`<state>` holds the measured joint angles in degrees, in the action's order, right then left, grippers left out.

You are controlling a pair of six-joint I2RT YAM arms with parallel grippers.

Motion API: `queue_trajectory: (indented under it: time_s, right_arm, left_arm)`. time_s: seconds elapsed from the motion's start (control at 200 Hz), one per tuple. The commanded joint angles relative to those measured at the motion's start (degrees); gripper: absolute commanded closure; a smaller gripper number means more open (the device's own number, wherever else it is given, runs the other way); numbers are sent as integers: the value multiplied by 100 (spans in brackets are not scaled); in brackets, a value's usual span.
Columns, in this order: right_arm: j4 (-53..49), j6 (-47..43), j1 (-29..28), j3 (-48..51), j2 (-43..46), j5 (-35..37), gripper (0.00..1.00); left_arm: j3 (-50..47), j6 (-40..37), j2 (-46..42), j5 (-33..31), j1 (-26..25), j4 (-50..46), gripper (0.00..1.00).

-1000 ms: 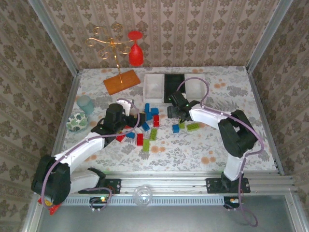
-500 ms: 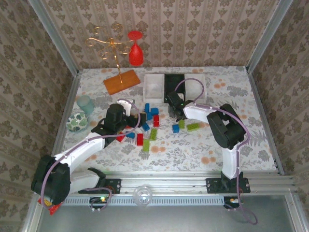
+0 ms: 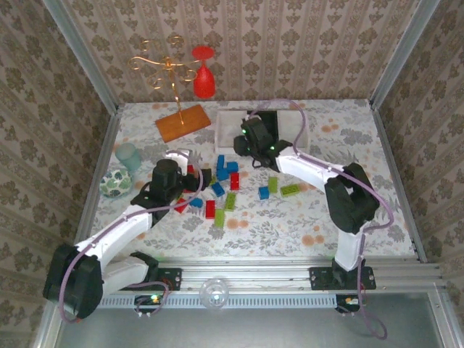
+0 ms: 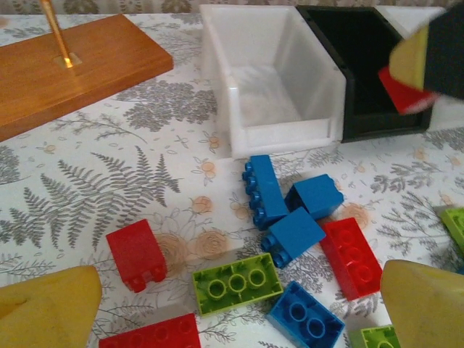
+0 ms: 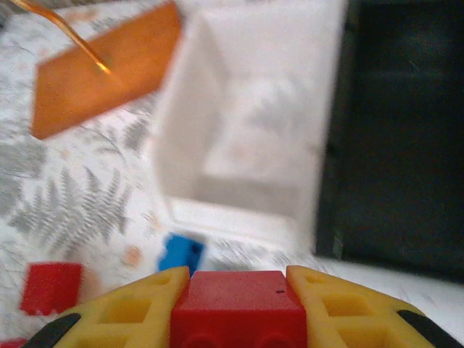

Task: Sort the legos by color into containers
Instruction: Place the lego in the container.

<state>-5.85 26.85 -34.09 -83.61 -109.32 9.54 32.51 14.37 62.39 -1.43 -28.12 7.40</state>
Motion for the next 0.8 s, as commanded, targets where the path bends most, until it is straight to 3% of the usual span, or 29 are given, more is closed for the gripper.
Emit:
queue_trajectory:
  time_s: [0.0, 0.245, 0.445, 0.58, 0.795]
  right_arm:
    - [20, -270, 57, -708, -703, -200, 69]
    - [-283, -432, 352, -2444, -2137, -349, 61]
    - [-747, -631, 455, -3317, -2516, -816, 42]
    - [-666, -781, 442, -2773, -1815, -992, 34]
    - [389, -654, 324, -360, 47, -1252, 32]
  left_arm:
    - [39, 158, 8, -15, 69, -123, 0]
    - [269, 323, 254, -233, 160, -942, 0]
    - [57, 578, 31, 30, 798, -1293, 0]
    - [134, 573, 302, 220, 1106, -1285, 0]
    - [960, 362, 1690, 52, 892, -1340, 4]
